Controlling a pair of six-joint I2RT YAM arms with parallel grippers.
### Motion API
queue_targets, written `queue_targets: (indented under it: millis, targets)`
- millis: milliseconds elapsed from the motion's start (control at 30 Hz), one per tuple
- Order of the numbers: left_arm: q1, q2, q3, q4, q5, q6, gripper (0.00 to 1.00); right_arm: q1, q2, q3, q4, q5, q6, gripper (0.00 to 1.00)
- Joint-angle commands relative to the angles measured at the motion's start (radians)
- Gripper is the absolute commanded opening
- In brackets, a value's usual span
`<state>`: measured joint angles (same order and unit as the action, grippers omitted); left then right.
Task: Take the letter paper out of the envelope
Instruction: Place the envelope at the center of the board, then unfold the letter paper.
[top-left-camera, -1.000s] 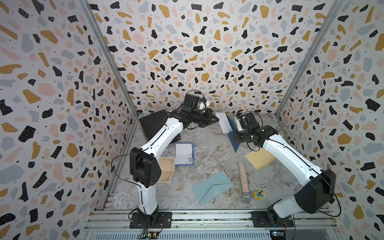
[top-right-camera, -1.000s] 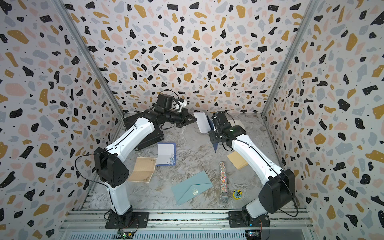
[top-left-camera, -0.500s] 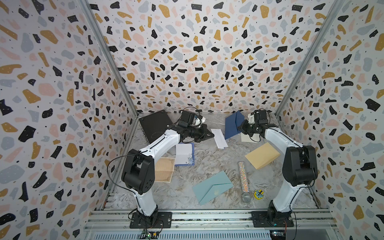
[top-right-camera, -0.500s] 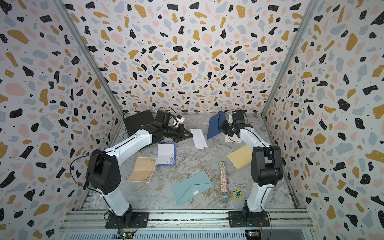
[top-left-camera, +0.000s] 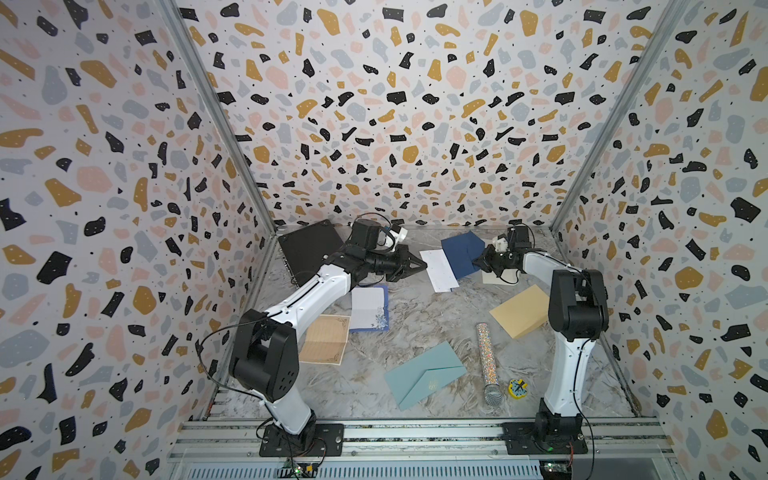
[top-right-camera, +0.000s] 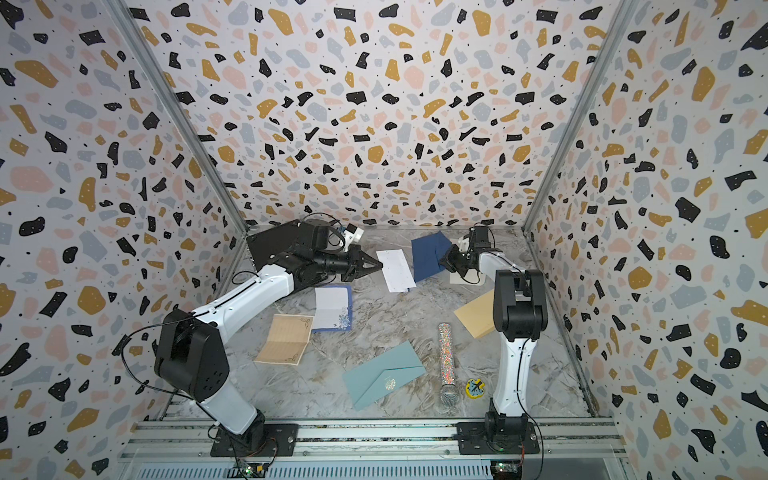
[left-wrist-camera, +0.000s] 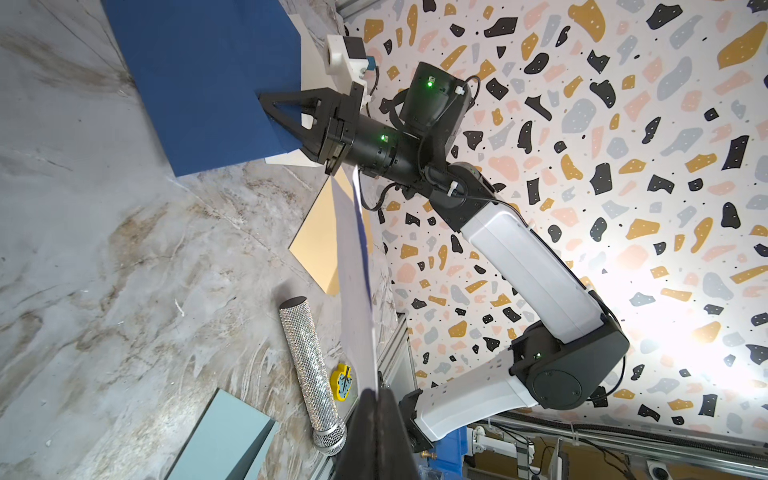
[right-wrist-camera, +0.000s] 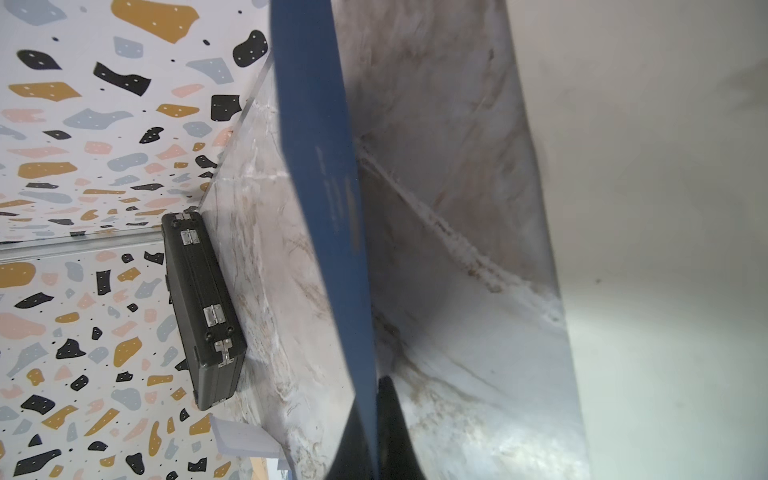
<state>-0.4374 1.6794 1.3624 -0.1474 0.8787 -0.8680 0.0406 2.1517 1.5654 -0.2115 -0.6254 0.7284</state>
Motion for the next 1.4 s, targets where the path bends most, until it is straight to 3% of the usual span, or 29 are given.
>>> queue_targets:
  millis: [0,233,433,667,867,967,1167,1367]
  targets:
    - [0.007,0.001,-0.005,0.028,0.011,0.005,0.0,-0.006,0.008,0.078,-0.1,-0.009,-0.084,0.12]
    - [0.014,0.035,0.032,0.012,0.017,0.011,0.0,-0.012,0.021,0.086,-0.13,0.045,-0.098,0.28]
    - [0.016,0.047,0.05,-0.012,0.022,0.026,0.0,-0.012,0.003,0.095,-0.209,0.131,-0.144,0.32]
    - [0.019,0.058,0.07,-0.028,0.025,0.041,0.0,-0.013,-0.07,0.088,-0.253,0.258,-0.153,0.45]
    - [0.02,0.069,0.092,-0.028,0.037,0.042,0.0,-0.009,-0.177,0.104,-0.278,0.364,-0.126,0.47]
    - [0.023,0.078,0.111,-0.024,0.041,0.028,0.0,0.007,-0.276,0.088,-0.271,0.407,-0.071,0.47]
    - [0.023,0.102,0.155,-0.004,0.022,0.0,0.0,0.083,-0.518,-0.131,-0.11,0.389,0.194,0.46]
    - [0.023,0.132,0.159,0.14,0.054,-0.147,0.0,0.128,-0.711,-0.326,-0.051,0.213,0.343,0.48]
